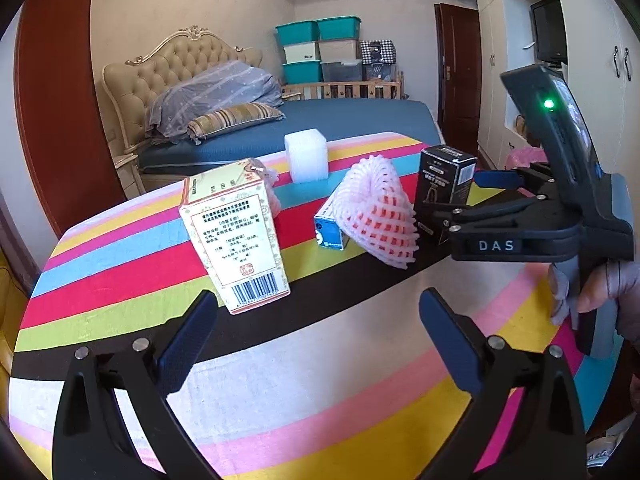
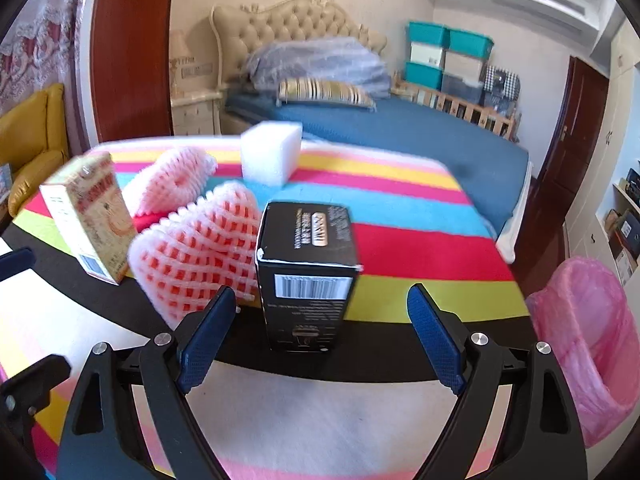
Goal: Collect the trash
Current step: 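Grasp the black box with the right gripper while the left gripper grasps a pink fruit net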
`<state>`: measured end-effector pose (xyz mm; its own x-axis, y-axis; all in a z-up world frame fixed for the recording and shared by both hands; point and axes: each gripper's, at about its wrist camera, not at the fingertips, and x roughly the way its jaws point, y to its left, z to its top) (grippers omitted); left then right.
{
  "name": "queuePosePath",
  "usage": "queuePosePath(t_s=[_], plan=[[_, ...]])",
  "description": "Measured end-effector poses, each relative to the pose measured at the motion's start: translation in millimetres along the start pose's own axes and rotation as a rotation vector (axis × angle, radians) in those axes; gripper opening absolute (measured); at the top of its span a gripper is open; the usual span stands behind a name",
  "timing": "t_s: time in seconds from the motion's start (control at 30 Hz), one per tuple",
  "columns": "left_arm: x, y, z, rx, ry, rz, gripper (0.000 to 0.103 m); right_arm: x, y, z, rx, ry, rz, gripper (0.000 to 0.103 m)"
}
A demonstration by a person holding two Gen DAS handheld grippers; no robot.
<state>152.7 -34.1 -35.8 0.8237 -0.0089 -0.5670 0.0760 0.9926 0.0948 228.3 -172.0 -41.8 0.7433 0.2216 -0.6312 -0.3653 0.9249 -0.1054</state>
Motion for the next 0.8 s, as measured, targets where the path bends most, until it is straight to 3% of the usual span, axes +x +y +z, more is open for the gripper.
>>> queuePosePath(t_s=[0.17, 0.27, 0.3, 0.33, 0.4, 0.6, 0.8], plan=[[2, 1, -1, -0.009, 0.01, -0.011, 0.092, 0, -3, -1, 0.006, -0.003, -0.013, 0.078], [4, -2, 0, 0.002, 0.018, -0.011, 0.089, 0, -3, -1, 0.003, -0.004, -0.023, 0.071], [5, -3, 0, 0.005, 0.019, -0.01, 0.089, 0, -2, -2, -0.004, -0.006, -0.022, 0.064], [5, -4, 0, 0.009, 0.02, -0.009, 0.089, -2, -1, -2, -0.007, -0.014, -0.019, 0.051], [6, -6, 0, 0.015, 0.02, -0.004, 0.089, -7, -4, -3, -0.002, -0.037, -0.005, 0.038], [7, -7, -1, 0.018, 0.023, -0.007, 0.089, -24, -19, -13, 0.052, -0.066, 0.013, 0.038], [4, -15, -1, 0.055, 0.002, -0.009, 0.089, -46, -33, -33, 0.037, -0.064, -0.062, 0.038]])
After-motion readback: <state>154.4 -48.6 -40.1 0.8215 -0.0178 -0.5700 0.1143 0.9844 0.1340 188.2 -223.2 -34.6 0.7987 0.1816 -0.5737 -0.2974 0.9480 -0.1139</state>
